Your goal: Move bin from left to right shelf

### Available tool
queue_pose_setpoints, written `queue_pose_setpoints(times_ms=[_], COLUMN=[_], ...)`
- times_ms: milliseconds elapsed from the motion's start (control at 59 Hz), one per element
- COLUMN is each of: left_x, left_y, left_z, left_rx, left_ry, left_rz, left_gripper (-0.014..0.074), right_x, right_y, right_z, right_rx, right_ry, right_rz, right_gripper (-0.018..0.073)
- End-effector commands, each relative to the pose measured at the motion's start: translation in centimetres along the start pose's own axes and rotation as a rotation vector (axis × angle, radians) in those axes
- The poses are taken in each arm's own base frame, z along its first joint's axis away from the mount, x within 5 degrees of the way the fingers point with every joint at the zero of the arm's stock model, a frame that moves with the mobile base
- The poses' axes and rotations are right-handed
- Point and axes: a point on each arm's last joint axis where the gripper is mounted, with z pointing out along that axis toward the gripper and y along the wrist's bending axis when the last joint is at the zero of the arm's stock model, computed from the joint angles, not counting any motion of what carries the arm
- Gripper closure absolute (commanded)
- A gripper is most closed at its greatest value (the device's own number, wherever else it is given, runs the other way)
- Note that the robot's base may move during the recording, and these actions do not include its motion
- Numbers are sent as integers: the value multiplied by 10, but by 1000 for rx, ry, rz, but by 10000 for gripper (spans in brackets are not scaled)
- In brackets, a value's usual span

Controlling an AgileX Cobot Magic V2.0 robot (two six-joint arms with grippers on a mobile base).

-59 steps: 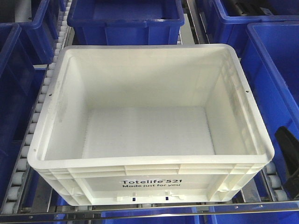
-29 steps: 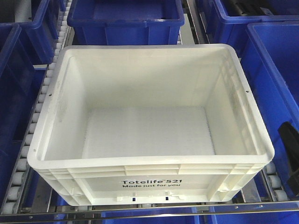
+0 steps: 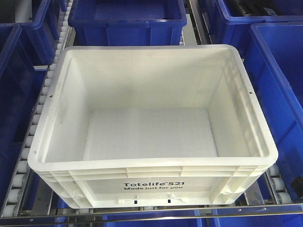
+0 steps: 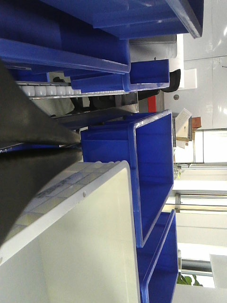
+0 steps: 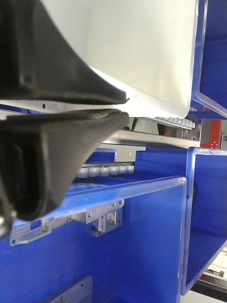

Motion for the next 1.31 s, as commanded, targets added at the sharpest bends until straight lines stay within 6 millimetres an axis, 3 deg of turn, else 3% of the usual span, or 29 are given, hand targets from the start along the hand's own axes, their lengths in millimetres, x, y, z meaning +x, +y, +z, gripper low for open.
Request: queue_pose_setpoints(times_ms=[0,627,797,1289], left_x=[-9,-9,-9,-7], left_y=[2,2,2,1], left_z=[1,1,1,1], left_rx=[-23,-23,-18,-14], left_ry=[-39,-40,-32,-7], left_rz=[-13,-13,134,75], left_gripper=[604,604,604,604], right_x=[-16,-16,-16,-16], right_y=[-2,-2,-2,-2], right_z=[1,1,1,1], right_rx=[16,15,15,15], right_ry=[-98,-98,-98,-98], right_rz=[0,-1,-1,-1], right_gripper=[567,567,567,567])
